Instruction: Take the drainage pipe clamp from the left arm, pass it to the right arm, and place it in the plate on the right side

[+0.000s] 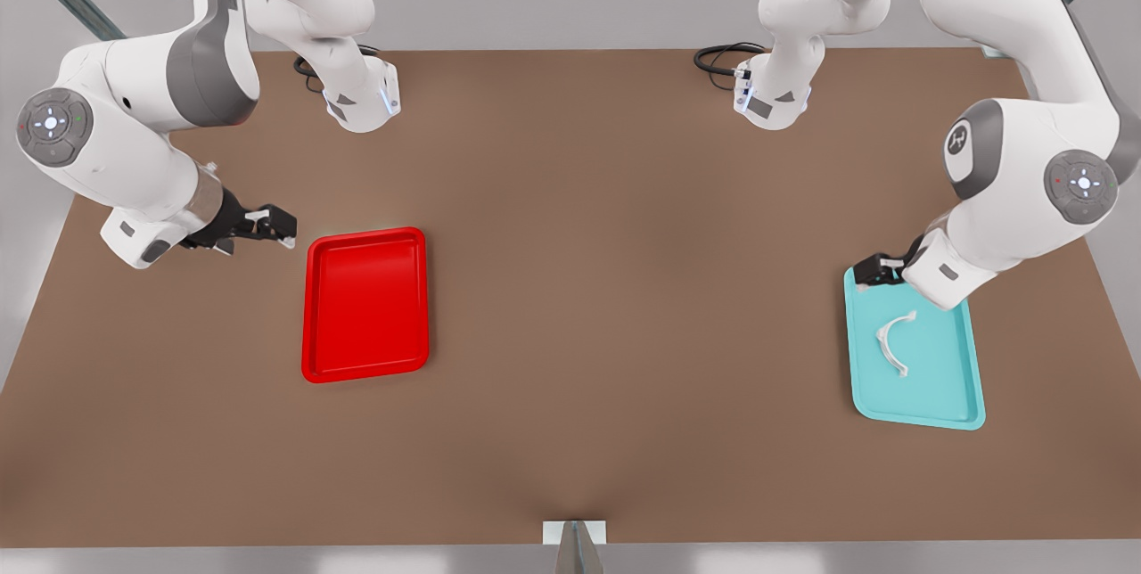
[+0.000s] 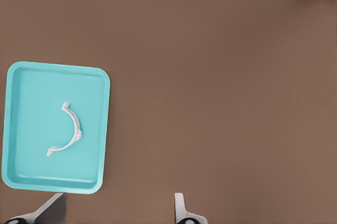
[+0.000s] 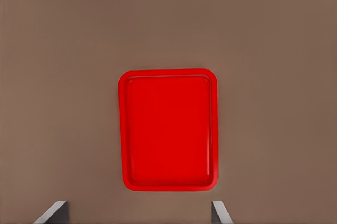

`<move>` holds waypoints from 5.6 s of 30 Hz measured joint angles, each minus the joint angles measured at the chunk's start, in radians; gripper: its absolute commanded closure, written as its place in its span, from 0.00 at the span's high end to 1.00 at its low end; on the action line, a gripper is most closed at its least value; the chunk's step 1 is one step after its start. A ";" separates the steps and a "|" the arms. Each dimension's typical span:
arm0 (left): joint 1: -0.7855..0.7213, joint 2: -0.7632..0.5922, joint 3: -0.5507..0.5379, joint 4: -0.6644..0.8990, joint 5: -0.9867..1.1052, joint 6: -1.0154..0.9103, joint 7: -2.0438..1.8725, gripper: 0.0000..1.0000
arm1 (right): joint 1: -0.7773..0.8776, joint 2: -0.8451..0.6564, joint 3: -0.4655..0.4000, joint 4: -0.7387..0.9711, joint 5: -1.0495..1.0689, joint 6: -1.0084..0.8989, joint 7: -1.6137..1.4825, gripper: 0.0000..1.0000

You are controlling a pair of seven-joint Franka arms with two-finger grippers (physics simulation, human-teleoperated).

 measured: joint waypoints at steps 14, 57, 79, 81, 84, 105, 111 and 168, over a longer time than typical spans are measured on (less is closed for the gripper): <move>0.040 0.259 0.188 -0.288 -0.083 0.651 -0.110 1.00 | -0.010 0.000 0.001 0.000 0.002 0.019 0.005 1.00; 0.087 0.401 0.256 -0.471 -0.133 0.941 -0.158 0.43 | -0.027 0.002 0.000 -0.010 0.006 0.021 -0.011 1.00; -0.239 0.363 0.232 -0.050 -0.197 0.547 -0.403 0.21 | -0.028 0.002 0.000 -0.014 0.006 0.021 -0.023 1.00; -0.356 0.369 0.231 0.000 -0.271 0.486 -0.535 0.21 | -0.028 0.002 0.000 -0.014 0.006 0.021 -0.024 1.00; -0.447 0.381 0.174 0.024 -0.349 0.494 -0.767 0.21 | -0.029 0.002 0.000 -0.014 0.006 0.021 -0.026 1.00; -0.753 0.473 0.100 0.057 -0.455 1.070 -2.427 0.21 | 0.246 0.242 0.110 0.027 -0.038 0.341 0.097 1.00; -0.754 0.487 0.095 0.053 -0.504 1.098 -2.700 0.21 | 0.318 0.276 0.111 -0.003 -0.093 0.473 0.167 1.00; -0.040 -0.084 0.109 -0.015 -0.087 0.047 -1.560 1.00 | -0.415 0.082 0.393 -0.764 -0.275 0.893 0.118 1.00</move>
